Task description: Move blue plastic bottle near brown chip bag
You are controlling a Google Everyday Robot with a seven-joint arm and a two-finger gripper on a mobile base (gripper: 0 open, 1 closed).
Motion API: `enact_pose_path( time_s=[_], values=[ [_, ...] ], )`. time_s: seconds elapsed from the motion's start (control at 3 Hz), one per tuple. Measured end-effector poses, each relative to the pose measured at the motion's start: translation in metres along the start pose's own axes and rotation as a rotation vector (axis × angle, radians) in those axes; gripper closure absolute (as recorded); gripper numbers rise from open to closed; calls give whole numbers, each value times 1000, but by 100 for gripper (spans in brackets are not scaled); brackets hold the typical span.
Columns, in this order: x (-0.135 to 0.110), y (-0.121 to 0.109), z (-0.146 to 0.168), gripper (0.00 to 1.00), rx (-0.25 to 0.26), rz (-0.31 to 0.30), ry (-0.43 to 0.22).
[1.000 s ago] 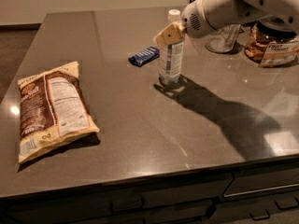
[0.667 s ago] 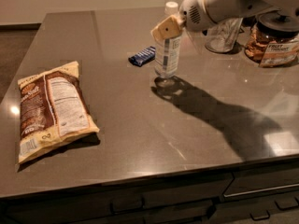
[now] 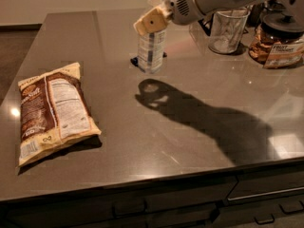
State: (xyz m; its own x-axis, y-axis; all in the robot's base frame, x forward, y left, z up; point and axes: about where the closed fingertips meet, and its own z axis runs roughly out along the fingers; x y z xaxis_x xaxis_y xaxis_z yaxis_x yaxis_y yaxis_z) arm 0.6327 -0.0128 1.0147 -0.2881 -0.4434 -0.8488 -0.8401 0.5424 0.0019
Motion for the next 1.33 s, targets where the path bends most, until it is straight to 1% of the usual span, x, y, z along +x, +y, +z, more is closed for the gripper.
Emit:
enact_pose_path(
  time_s=[0.33, 0.67, 1.0, 1.33],
  values=[
    [-17, 15, 20, 100, -63, -39, -16],
    [-26, 30, 44, 100, -124, -64, -14],
    [-28, 43, 59, 100, -167, -96, 8],
    [-21, 55, 76, 100, -214, -139, 43]
  ],
)
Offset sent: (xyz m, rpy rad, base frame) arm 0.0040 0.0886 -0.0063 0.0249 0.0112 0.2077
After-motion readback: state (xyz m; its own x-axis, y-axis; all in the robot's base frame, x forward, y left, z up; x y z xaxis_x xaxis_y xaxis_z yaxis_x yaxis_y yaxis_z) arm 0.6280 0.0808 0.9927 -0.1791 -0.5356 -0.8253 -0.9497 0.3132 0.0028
